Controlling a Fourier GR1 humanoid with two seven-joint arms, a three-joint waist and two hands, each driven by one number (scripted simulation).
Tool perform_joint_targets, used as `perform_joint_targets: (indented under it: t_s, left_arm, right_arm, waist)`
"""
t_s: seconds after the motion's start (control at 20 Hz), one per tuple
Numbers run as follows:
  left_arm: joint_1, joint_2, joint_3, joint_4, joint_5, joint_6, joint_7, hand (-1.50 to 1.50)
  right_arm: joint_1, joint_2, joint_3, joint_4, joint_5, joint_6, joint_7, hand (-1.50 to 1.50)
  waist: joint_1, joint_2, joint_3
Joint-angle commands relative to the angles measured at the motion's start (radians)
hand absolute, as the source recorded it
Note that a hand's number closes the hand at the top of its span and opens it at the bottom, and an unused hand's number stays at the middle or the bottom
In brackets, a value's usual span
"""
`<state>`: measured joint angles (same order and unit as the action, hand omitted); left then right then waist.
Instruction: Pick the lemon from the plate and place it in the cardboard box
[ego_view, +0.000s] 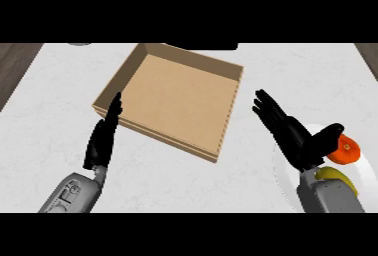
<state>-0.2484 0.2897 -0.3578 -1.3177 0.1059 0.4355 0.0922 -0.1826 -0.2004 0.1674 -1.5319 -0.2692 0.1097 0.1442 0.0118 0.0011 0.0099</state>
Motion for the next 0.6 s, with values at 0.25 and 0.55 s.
perform_joint_targets:
  t_s: [0.25,0.55]
  left_arm:
    - [-0.07,0.157,-0.015,-0.124,-0.045,-0.164,-0.136,0.0]
    - [-0.065,0.202,0.017,-0.173,0.035,-0.282,-0.159,0.0]
  right_arm:
    - [-0.208,-0.325,-0.278,-0.161,-0.237,0.378,-0.159,-1.5]
    - [-0.097,-0.574,-0.403,0.0,-0.052,0.694,-0.528,-1.5]
  waist:
    - [-0.03,-0.031,-0.005]
    - [-0.013,0.006,-0.002]
